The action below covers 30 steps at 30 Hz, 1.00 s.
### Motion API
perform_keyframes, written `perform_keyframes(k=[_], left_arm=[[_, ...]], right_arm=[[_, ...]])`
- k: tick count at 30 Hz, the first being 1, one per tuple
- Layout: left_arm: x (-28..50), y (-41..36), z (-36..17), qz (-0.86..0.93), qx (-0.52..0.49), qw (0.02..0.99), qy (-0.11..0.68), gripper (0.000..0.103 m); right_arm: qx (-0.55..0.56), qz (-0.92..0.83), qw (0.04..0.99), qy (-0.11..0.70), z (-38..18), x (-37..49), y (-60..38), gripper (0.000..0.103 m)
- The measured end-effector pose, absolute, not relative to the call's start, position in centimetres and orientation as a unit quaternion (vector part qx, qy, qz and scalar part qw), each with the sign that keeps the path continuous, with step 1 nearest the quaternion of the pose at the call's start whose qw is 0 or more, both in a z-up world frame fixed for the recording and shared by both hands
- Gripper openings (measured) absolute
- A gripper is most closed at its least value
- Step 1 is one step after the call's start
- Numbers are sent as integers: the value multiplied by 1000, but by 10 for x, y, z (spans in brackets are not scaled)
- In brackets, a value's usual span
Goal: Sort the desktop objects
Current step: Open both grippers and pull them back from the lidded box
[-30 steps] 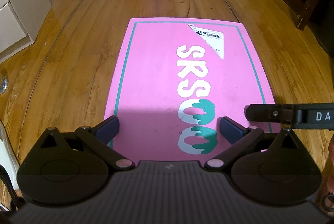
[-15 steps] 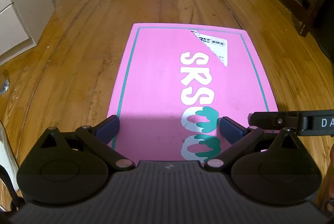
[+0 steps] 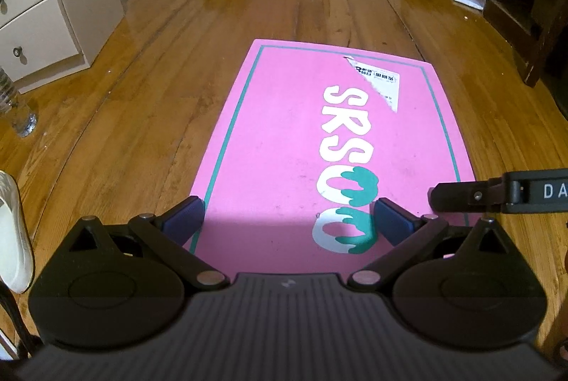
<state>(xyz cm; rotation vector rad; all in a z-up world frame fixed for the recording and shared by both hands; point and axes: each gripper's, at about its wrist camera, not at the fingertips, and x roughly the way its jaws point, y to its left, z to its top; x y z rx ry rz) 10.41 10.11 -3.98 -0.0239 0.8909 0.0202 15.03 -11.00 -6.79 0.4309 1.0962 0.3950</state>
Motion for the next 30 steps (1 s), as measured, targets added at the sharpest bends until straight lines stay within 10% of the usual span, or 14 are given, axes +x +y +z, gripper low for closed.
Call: perform_keyframes(k=[30], left_arm=[[93,89,-35,25,-17,892,451,103]], right_arm=[[175,178,826,505,-63,146,-105,79]])
